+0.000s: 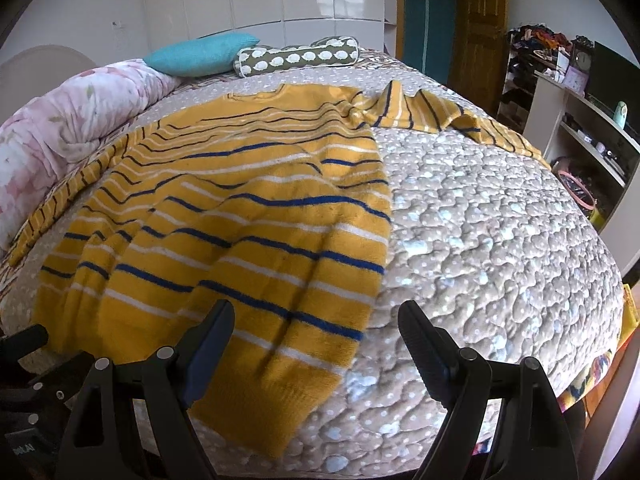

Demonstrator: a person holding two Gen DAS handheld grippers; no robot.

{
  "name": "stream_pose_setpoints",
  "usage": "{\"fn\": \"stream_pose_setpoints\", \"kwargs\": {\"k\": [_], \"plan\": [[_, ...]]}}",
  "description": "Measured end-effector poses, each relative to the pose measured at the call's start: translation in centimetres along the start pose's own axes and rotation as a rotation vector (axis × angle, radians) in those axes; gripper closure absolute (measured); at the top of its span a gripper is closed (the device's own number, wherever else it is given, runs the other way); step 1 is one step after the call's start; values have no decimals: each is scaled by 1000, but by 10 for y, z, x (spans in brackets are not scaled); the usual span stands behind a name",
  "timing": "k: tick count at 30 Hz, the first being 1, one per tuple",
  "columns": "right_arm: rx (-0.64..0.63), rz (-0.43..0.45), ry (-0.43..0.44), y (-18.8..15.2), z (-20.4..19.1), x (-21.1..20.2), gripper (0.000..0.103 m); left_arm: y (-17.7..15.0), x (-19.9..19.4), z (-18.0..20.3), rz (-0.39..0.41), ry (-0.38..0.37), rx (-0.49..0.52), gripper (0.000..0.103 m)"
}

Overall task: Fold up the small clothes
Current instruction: 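Move both grippers over the yellow striped sweater toward its hem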

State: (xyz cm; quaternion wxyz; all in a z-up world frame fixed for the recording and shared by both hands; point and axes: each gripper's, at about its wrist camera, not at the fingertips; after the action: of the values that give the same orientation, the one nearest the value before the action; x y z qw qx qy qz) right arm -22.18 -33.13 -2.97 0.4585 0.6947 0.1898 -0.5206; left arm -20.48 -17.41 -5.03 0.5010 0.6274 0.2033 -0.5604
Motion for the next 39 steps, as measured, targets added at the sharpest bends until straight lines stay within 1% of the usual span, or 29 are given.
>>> {"fn": "stream_pose_setpoints", "kwargs": {"k": [4,6,10,13,18,21,25,31,39], "plan": [[26,43,-19,2,10,-6,15,12,0,0,-27,-40,-13,12],[41,55,-22,5,16,-7,15,22,-1,3,-26,-55,-7,12],[85,73,-20,14,32,-5,15,49,-3,20,2,-33,35,12],[109,80,-31,21,44,-2,15,70,0,31,9,-35,57,12],[156,60,-36,27,64,11,15,103,23,53,-21,-27,107,12],[187,50,-40,30,75,18,15,117,39,66,-41,-19,130,12],[205,42,-41,34,85,25,15,128,54,76,-63,-13,141,12],[213,29,-22,40,94,35,15,135,73,88,-99,-2,146,12],[176,22,-2,43,98,43,15,138,88,94,-126,11,121,12]]}}
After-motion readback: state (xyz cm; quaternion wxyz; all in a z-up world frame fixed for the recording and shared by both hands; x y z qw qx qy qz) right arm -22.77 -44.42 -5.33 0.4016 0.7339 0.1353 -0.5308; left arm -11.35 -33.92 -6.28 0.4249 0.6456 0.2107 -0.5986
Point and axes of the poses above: each gripper's, at about its wrist camera, not at the fingertips, and x roughly the way its jaws point, z to its right, y to its top, and after that the axes turned 8 degrees about -z, right-handed
